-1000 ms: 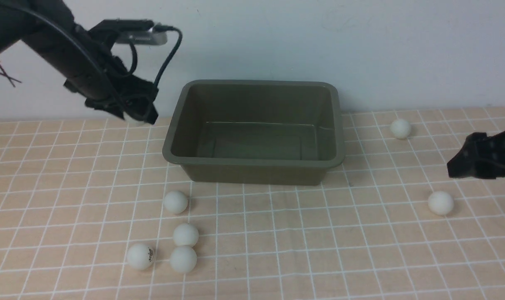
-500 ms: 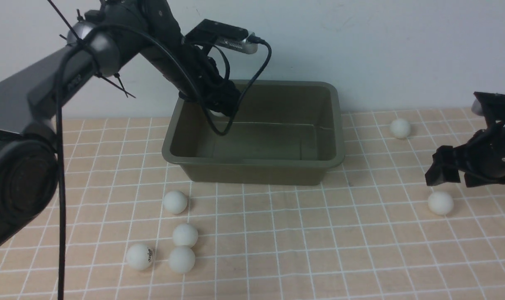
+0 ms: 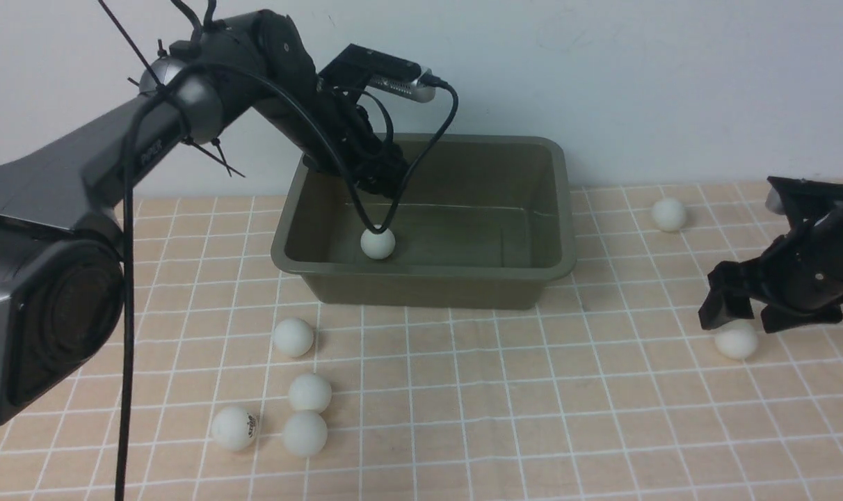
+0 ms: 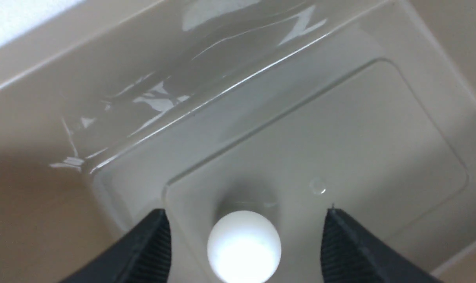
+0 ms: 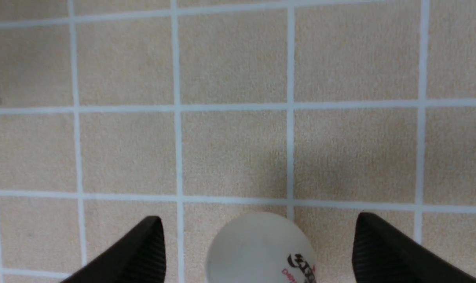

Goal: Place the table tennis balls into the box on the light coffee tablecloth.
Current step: 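Drop the ball into the bin, then reach for and grasp a ping pong ball on the table, then release the ping pong ball into the bin and lift the gripper away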

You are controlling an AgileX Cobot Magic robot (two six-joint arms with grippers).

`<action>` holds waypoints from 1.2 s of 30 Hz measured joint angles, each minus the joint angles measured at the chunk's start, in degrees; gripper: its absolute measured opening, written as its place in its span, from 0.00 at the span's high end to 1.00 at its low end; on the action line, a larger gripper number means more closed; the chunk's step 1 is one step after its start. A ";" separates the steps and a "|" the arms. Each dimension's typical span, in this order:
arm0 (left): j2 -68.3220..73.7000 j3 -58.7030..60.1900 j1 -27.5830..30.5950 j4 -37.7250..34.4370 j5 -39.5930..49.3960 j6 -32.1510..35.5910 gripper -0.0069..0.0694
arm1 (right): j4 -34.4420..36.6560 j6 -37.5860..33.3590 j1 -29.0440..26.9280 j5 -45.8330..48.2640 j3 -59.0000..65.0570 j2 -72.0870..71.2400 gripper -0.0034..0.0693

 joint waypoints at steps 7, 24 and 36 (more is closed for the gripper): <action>-6.21 -6.28 1.67 5.92 15.76 -2.71 0.35 | -0.19 1.58 0.00 1.08 -0.17 2.10 0.38; -34.83 37.37 15.61 1.43 16.89 -2.46 0.42 | 9.79 -3.02 9.70 16.13 -23.25 1.58 0.45; -39.35 63.31 15.67 -11.49 1.47 8.70 0.42 | -0.20 7.35 23.63 18.90 -55.58 20.26 0.45</action>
